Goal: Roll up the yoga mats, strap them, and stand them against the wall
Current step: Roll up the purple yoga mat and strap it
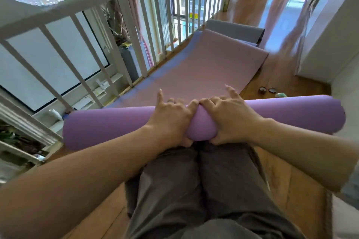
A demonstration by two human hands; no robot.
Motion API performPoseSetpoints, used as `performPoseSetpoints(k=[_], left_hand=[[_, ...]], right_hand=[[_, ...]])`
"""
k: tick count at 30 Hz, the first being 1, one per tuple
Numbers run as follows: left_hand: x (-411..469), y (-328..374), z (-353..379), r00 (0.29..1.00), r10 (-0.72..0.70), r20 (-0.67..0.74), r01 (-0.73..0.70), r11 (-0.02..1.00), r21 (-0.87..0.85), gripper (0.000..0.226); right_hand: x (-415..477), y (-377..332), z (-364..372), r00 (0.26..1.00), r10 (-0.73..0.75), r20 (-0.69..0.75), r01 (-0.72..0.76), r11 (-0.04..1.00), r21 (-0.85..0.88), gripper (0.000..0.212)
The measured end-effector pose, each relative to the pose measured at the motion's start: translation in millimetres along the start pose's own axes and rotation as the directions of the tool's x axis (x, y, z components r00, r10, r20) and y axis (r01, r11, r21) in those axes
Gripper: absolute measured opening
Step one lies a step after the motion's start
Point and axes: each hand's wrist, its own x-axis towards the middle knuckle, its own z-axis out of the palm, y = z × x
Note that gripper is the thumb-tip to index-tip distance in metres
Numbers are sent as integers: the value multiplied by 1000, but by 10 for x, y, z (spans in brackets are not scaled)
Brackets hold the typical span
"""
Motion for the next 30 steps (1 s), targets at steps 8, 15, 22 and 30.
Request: performPoseSetpoints(k=[8, 15, 22, 30], left_hand=[[-688, 345, 83, 978, 120, 169, -121, 993, -2, 104], [-392, 82, 126, 937, 185, 296, -94, 950, -298, 102], [-312, 73, 148, 952, 115, 284, -59, 979, -197, 101], [-154, -16, 248, 966, 119, 228, -44, 951, -307, 106]], right_hand=[[-663, -494, 82, 985, -67, 162, 54, 995, 86, 87], [-695, -440, 114, 982, 0, 187, 1, 1000, -2, 104], [-387, -304, 99, 954, 27, 299, -82, 982, 173, 97], [-256, -286, 169, 968, 29, 248, -57, 993, 106, 108]])
